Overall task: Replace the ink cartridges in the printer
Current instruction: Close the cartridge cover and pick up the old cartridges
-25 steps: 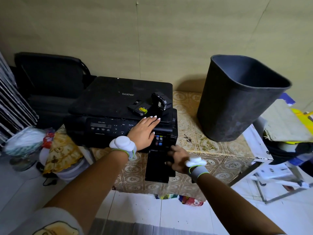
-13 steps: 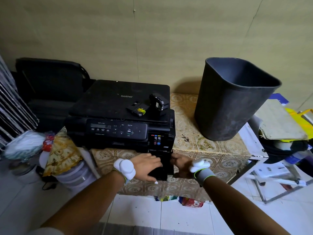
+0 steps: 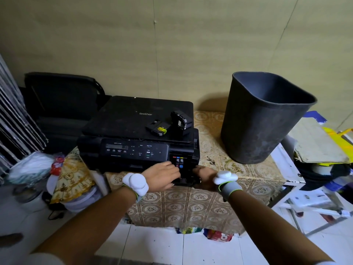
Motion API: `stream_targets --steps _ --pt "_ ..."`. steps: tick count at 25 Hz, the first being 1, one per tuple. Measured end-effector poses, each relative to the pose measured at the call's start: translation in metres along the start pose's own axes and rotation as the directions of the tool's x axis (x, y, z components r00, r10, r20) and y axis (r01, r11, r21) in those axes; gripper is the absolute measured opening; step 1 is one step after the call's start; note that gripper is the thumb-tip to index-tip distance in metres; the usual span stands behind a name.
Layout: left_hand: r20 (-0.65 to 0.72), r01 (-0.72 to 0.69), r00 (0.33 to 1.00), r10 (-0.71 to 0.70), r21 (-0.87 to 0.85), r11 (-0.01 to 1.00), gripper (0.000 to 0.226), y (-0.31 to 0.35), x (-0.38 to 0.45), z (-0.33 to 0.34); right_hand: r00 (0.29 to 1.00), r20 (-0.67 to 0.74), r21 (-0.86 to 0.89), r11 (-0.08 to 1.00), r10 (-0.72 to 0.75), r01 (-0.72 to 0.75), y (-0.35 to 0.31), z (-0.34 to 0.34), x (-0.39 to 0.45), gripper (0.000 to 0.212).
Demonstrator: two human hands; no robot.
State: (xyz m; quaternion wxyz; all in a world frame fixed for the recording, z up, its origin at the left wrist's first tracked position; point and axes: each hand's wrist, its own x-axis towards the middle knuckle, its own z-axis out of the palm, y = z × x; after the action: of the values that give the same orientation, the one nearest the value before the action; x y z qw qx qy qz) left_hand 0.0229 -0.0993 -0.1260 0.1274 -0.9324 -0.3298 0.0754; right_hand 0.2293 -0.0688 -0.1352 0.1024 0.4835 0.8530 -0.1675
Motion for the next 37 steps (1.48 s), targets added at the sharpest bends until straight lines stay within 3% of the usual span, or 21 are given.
stream_targets --steps 4,6,10,14,19,37 --pt "-0.22 0.221 0.951 -0.218 -0.009 0.975 0.051 -0.009 0.005 -0.012 0.978 -0.172 0.145 0.985 0.117 -0.093 0.008 -0.009 -0.002 0.042" --pt "-0.233 0.344 0.908 -0.349 -0.063 0.937 0.062 -0.013 0.01 -0.014 0.957 -0.225 0.205 0.969 0.182 -0.136 0.008 -0.008 -0.002 0.043" --pt "-0.124 0.493 0.851 -0.51 -0.146 0.858 0.078 -0.02 0.02 -0.005 0.892 -0.33 0.264 0.937 0.309 -0.227 0.006 -0.005 0.0 0.04" --pt "-0.072 0.502 0.853 -0.518 -0.161 0.85 0.081 -0.026 0.03 -0.002 0.86 -0.46 0.215 0.967 0.221 -0.134 0.005 -0.012 0.001 0.048" --pt "-0.036 0.496 0.861 -0.507 -0.154 0.854 0.076 -0.029 0.036 0.0 0.902 -0.422 0.083 0.995 0.085 -0.055 -0.001 -0.018 0.009 0.065" --pt "-0.051 0.483 0.866 -0.497 -0.171 0.859 0.073 -0.039 0.045 -0.004 0.907 -0.408 0.203 0.979 0.107 -0.025 -0.001 -0.029 0.024 0.038"
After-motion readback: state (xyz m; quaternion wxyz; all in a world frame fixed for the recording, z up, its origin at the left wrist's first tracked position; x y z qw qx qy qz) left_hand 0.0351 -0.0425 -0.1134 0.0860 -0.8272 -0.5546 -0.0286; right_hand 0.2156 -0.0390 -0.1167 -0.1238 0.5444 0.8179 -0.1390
